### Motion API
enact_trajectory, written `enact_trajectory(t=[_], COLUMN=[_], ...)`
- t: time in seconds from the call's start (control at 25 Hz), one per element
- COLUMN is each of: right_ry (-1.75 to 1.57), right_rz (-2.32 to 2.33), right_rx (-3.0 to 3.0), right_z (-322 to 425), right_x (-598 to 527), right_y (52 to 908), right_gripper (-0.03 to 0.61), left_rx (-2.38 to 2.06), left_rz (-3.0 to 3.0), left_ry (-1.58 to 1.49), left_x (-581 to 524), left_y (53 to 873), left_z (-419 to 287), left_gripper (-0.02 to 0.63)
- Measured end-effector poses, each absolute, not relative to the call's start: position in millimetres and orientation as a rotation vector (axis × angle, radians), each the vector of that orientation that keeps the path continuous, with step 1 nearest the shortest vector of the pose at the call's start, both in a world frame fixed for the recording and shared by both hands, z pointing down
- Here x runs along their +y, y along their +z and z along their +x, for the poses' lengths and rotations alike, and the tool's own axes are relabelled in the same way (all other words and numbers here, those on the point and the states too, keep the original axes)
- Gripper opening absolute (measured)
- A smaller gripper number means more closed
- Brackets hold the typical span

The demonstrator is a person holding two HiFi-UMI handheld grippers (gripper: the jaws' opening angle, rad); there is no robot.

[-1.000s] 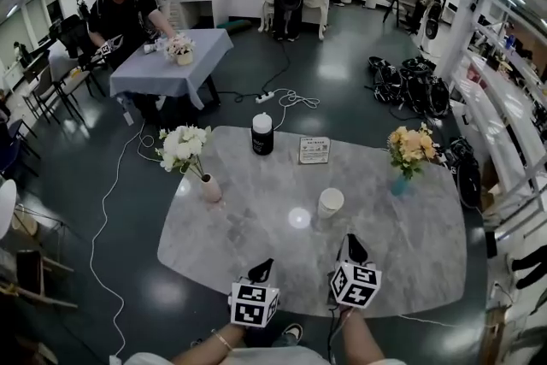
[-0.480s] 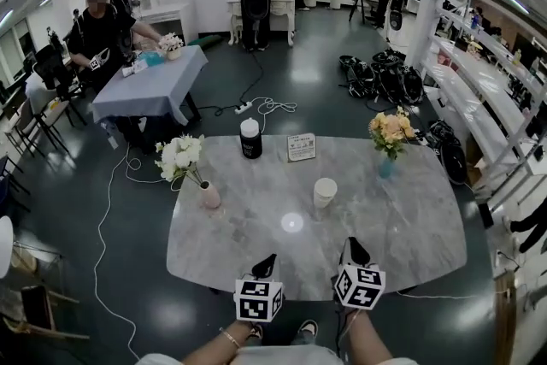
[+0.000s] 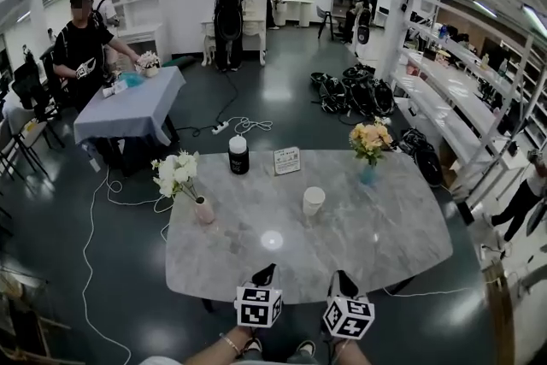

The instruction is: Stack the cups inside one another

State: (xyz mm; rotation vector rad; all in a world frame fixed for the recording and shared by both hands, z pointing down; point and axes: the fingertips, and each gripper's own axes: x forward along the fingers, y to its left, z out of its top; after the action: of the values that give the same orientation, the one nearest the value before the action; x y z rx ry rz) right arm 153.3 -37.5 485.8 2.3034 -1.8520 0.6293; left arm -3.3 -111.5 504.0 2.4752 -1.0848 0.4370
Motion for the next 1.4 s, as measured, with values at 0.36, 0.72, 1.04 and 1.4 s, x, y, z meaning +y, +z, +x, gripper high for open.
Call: enact_trajectory(t=[0.36,0.72,1.04,1.4], right_ry=[0.567,0.556,0.564,0.588], right_rz=[2.279,2.243,2.229,2.242], right_rx=[-1.903,-1.973,-1.973,-1.973], right_z=[168.2,170.1,172.4,175.0], right_x=[-18.8,-12.4,-7.6,-1.2], right_y=[475.5,462.3,466.3,468.9], right_gripper=[0.02,0.008,0.006,0.006], left_rx=[-1.155,-1.189,-1.217,-1.223], left_rz=[2.448,2.447,2.427,2.427], left_ry=[0.358,0.357,0.369,0.392], left_x=[-96.6,-78.4,-67.8,-59.3], left_y=[497.0,490.5,493.8,495.7], left_z=[3.5,10.4,8.3,7.1], left_gripper=[-0.003,-0.003,-0.003,-0.003])
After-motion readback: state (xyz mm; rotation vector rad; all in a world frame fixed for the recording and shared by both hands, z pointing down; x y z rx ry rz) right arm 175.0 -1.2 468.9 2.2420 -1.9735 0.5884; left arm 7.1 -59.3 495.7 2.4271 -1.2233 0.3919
